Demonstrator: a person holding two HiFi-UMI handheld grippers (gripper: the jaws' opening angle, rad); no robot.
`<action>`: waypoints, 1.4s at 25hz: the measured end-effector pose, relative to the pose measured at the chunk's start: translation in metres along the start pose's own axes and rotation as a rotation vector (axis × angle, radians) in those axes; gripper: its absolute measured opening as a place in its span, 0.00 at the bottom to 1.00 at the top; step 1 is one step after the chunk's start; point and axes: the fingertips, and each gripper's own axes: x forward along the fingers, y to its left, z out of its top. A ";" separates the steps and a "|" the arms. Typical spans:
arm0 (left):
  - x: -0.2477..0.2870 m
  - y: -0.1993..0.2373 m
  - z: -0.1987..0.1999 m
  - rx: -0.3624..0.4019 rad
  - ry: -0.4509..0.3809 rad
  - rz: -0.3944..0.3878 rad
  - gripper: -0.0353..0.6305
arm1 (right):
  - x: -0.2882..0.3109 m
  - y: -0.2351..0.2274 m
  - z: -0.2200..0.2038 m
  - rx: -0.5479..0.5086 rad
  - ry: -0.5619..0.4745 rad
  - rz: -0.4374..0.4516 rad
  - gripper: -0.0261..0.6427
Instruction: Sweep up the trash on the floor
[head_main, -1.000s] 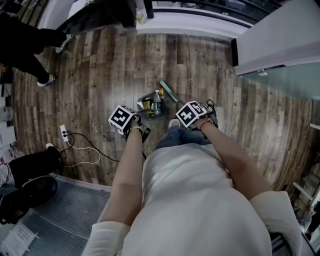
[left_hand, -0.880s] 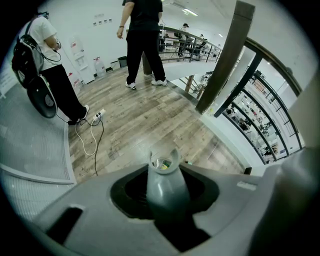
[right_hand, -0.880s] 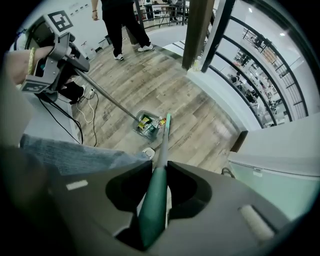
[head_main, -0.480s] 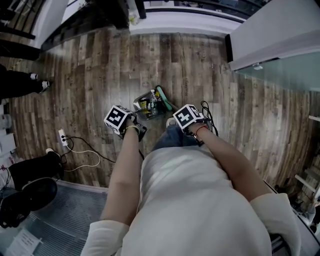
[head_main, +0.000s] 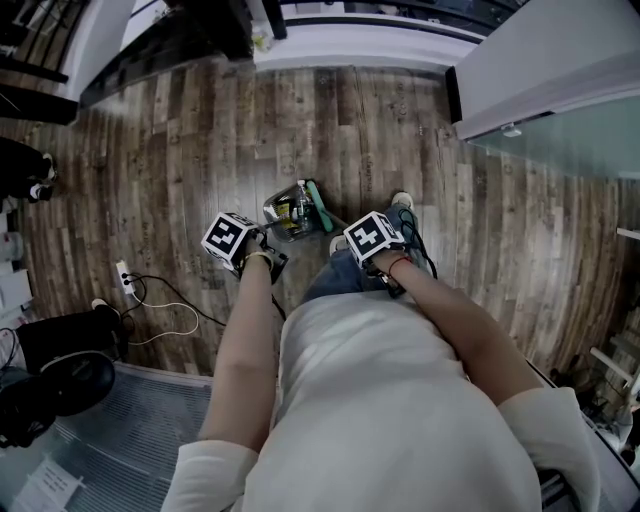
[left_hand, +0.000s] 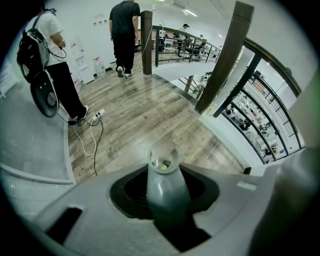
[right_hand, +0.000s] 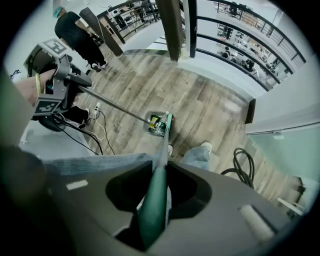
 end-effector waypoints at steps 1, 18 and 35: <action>0.000 0.000 0.000 -0.001 0.001 0.000 0.21 | 0.000 0.001 -0.001 0.009 -0.001 0.009 0.18; 0.000 -0.002 -0.002 0.003 -0.003 -0.002 0.21 | -0.018 0.000 -0.027 0.092 -0.021 0.087 0.18; -0.001 0.001 -0.007 0.002 -0.002 -0.007 0.21 | -0.027 -0.020 -0.047 0.191 -0.092 0.080 0.18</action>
